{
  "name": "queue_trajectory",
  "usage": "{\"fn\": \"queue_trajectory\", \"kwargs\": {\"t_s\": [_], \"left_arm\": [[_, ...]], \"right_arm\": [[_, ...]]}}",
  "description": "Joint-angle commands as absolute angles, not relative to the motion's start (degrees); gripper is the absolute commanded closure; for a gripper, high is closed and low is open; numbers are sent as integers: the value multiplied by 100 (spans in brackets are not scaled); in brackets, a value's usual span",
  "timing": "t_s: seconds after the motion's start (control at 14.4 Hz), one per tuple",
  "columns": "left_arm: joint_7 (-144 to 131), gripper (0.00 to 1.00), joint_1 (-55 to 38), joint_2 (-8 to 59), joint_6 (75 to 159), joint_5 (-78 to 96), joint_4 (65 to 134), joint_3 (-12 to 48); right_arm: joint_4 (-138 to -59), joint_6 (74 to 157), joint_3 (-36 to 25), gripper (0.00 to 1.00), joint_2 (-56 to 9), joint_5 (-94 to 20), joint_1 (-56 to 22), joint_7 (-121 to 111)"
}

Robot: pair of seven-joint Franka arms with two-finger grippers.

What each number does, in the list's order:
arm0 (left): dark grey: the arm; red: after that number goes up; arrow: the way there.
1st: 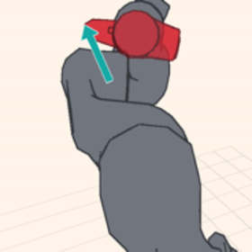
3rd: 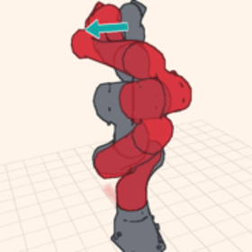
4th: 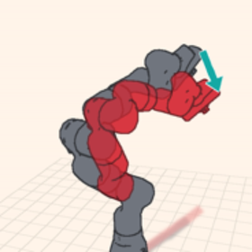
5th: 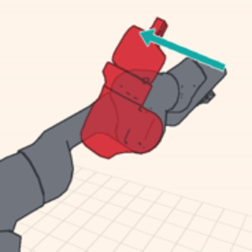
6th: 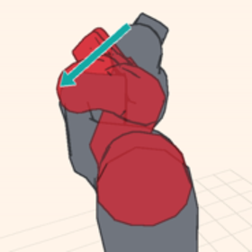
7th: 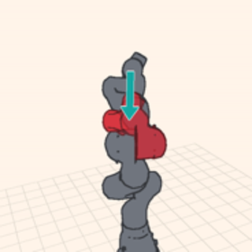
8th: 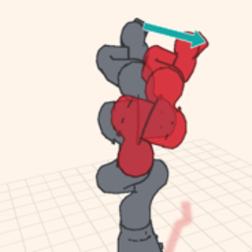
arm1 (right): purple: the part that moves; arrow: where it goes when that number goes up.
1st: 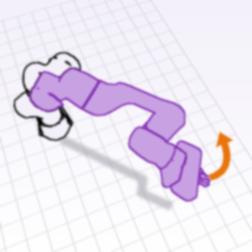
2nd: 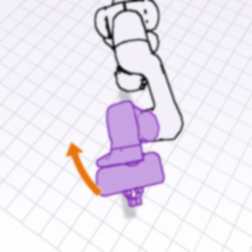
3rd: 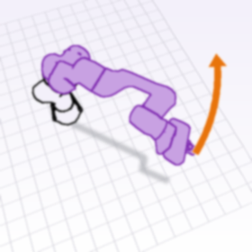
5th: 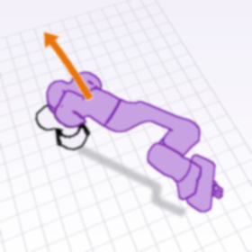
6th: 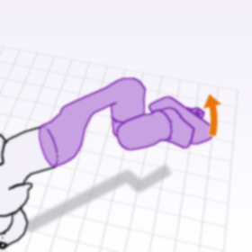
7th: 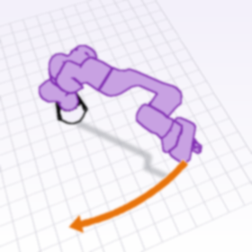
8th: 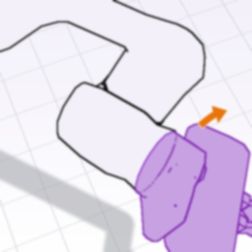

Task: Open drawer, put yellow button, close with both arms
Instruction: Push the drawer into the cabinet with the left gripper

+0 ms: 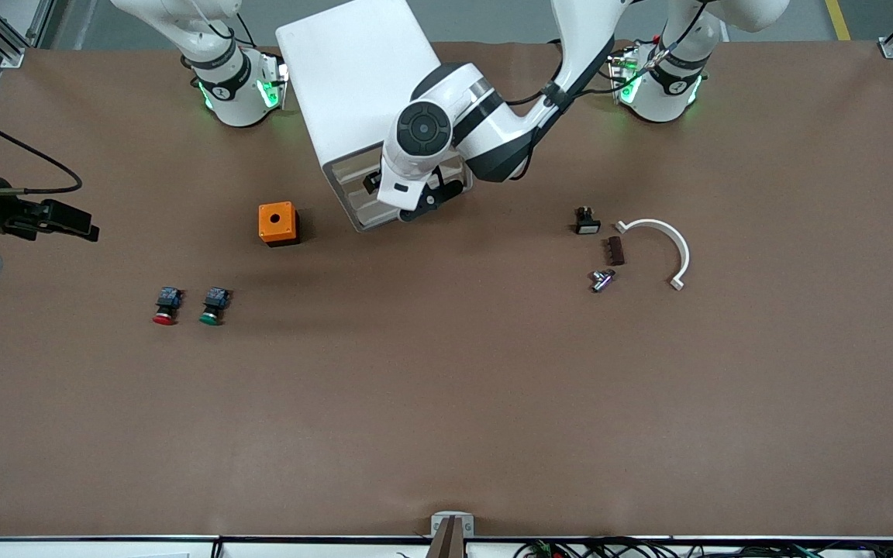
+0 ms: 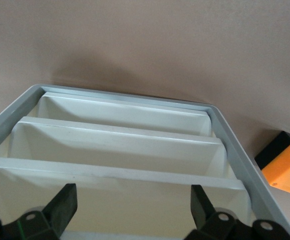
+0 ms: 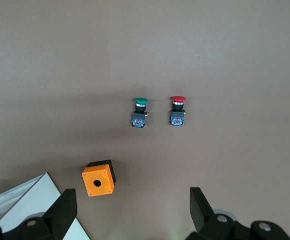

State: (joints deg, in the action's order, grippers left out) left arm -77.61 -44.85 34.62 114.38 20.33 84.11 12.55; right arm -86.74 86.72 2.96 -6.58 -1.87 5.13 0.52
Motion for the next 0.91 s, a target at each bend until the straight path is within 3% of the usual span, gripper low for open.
{"fn": "queue_trajectory", "kwargs": {"t_s": [0.0,0.42,0.84], "left_arm": [[-7788,0,-4491,3498,11399,2127,8323,1266],[-7226,0,-4070,3358,11408,1357,8306,1195],[-5997,0,-3061,2692,11391,905,8577,1195]], "right_arm": [[-8280,8570,352,0,-659,-105,571,79],[-8218,8315,343,0,-563,-105,606,97],[-8288,8148,352,0,-212,-184,808,105]]}}
